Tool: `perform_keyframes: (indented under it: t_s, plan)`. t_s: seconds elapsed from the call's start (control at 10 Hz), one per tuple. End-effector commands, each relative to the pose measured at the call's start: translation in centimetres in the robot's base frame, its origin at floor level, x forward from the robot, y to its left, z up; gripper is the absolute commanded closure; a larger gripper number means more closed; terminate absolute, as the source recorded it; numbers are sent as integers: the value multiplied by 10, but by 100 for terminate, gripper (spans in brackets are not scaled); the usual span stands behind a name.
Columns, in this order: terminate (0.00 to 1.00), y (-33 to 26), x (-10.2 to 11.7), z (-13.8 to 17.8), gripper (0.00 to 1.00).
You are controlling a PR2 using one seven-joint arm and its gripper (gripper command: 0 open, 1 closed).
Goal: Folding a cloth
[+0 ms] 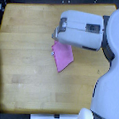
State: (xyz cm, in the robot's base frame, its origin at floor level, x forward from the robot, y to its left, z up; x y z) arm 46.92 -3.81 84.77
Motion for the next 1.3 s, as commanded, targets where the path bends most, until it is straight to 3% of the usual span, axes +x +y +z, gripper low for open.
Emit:
perform_keyframes:
  t_s: [0.0,0.5,1.2]
  plan:
    - [0,-63,36,87,0]
    - [0,-166,55,108,0]
    - [0,-281,19,128,0]
